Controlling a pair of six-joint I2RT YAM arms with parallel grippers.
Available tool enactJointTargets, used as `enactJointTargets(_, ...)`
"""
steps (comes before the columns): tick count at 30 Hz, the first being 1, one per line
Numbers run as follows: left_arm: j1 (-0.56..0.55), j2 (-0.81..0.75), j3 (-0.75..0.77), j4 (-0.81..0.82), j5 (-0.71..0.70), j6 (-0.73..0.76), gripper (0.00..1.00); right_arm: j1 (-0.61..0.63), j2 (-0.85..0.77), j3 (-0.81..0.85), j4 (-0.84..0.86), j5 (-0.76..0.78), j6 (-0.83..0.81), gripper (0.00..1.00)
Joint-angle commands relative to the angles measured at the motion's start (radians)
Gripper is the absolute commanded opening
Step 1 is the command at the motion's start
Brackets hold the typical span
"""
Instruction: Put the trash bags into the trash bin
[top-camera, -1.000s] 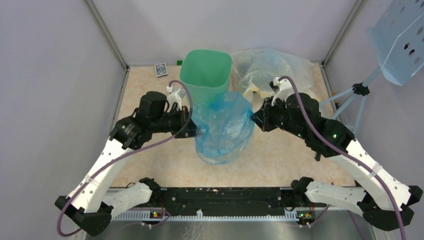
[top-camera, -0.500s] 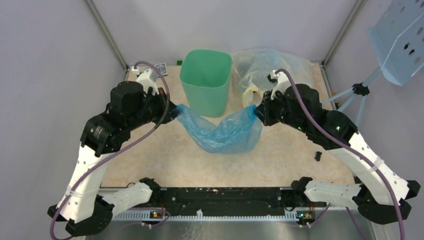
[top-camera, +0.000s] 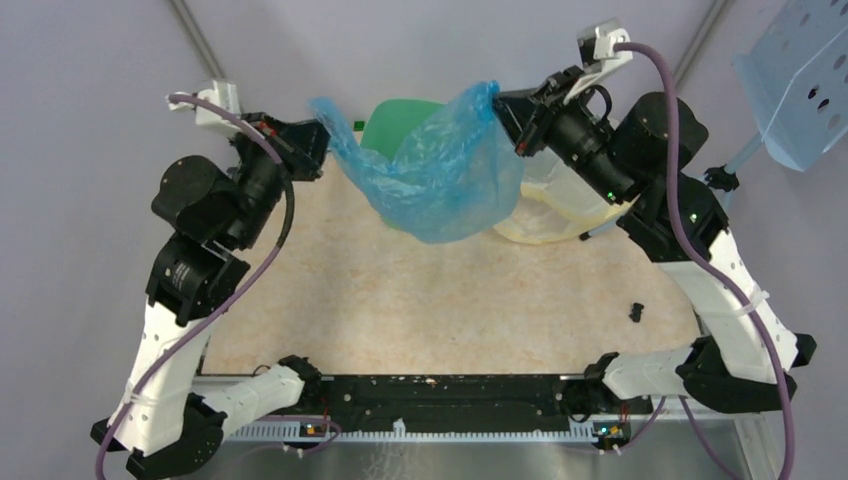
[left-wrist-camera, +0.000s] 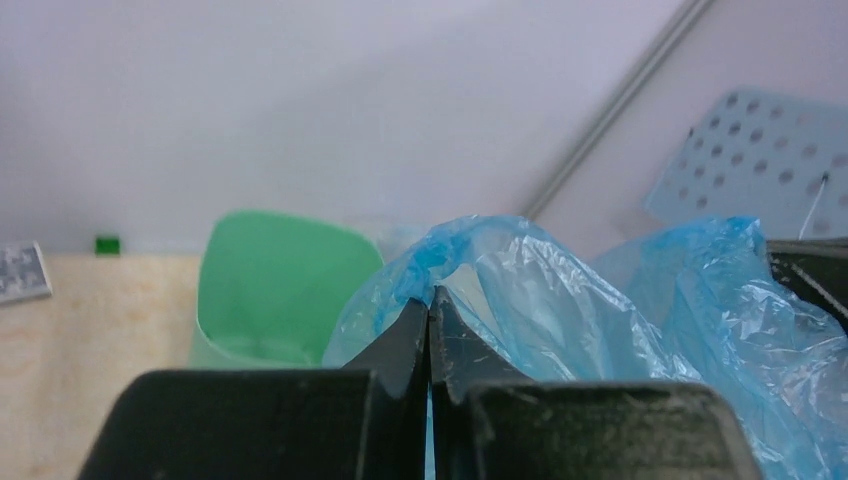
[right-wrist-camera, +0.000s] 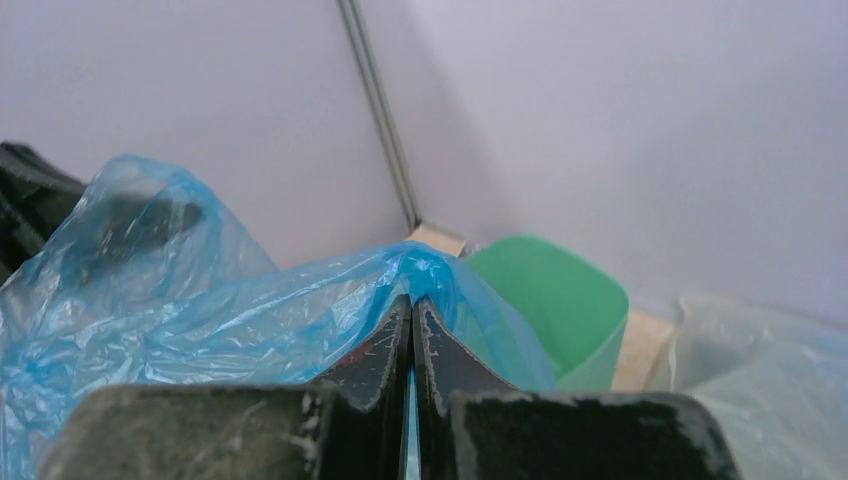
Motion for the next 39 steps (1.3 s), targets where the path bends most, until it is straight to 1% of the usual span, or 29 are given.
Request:
enactJointTargets(1,0.005,-0.024,-0.045,0.401,-0.163,0.119,0.0,-0.012,0.088,0.087,0.193,0.065,-0.091,0.0)
enactJointTargets(3,0.006,0.007,-0.038,0.456,-0.192,0.154,0.0,-0.035,0.132,0.124,0.222,0.069,-0.095,0.0)
enactJointTargets(5,0.005,0.054,-0.005,0.468,-0.21,0.179,0.0,-0.072,0.176,0.159,0.241,0.042,-0.078,0.0)
enactJointTargets(10,0.005,0.173,0.061,0.481,-0.232,0.212,0.0,-0.17,0.284,0.263,0.27,-0.077,0.017,0.0)
enactJointTargets(13,0.007,0.219,0.088,0.482,-0.254,0.226,0.0,-0.191,0.353,0.322,0.264,-0.12,0.042,0.0)
enactJointTargets(15,0.012,0.24,0.091,0.479,-0.249,0.225,0.0,-0.192,0.374,0.331,0.265,-0.127,0.047,0.0)
enactJointTargets(17,0.02,0.253,0.077,0.479,-0.236,0.216,0.0,-0.193,0.377,0.311,0.273,-0.126,0.051,0.0)
enactJointTargets(21,0.048,0.278,0.06,0.468,-0.201,0.198,0.0,-0.205,0.361,0.2,0.299,-0.155,0.072,0.0)
enactJointTargets(25,0.082,0.302,0.059,0.444,-0.14,0.141,0.0,-0.228,0.321,0.101,0.345,-0.175,0.106,0.0)
enactJointTargets(29,0.09,0.309,0.058,0.441,-0.099,0.105,0.0,-0.242,0.307,0.109,0.333,-0.203,0.126,0.0)
enactJointTargets(33,0.09,0.301,0.054,0.432,-0.059,0.077,0.0,-0.242,0.33,0.141,0.293,-0.271,0.16,0.0)
enactJointTargets(39,0.091,0.278,0.028,0.407,-0.018,0.045,0.0,-0.243,0.294,0.055,0.339,-0.361,0.232,0.0)
